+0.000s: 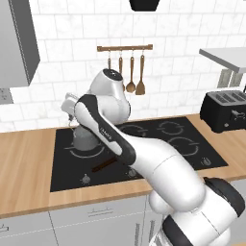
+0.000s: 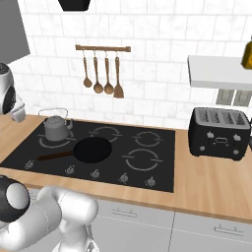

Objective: Pick the kettle from the counter and place it on a stove burner. Then turn the burner on.

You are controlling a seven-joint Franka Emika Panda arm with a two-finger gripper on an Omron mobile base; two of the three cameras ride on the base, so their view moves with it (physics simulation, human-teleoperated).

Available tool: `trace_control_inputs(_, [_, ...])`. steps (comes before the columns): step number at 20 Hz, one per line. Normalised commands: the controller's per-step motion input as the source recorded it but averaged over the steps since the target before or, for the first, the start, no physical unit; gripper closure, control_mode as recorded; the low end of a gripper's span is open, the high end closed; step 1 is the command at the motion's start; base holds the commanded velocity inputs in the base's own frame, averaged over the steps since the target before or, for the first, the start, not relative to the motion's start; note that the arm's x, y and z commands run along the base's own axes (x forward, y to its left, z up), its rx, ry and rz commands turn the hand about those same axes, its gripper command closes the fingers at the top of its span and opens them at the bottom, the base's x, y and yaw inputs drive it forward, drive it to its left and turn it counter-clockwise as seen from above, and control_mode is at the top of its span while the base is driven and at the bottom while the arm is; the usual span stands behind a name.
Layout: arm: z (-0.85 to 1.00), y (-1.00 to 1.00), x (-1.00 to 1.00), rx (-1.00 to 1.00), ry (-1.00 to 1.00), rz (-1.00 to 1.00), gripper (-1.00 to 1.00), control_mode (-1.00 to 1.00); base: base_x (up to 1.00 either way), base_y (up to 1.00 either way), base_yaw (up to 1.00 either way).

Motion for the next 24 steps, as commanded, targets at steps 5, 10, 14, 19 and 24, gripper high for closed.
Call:
trace_control_inputs(5, [-0.53, 0.05, -0.84, -0.2, 0.0, 0.26, -1.0, -1.0, 0.0, 0.0, 0.0])
trace_control_inputs(10, [-0.71, 0.0, -0.19, -0.42, 0.0, 0.01, -1.0, -1.0, 0.0, 0.0, 0.0])
trace_control_inputs(14, [-0.45, 0.0, 0.0, -0.18, -0.02, 0.0, -1.0, -1.0, 0.0, 0.0, 0.0])
trace_control_inputs(19, [-0.3, 0.0, 0.19, -0.01, -0.01, 0.0, -1.0, -1.0, 0.0, 0.0, 0.0])
trace_control_inputs(24, [-0.3, -0.01, 0.09, -0.03, 0.0, 0.0, -1.0, -1.0, 0.0, 0.0, 0.0])
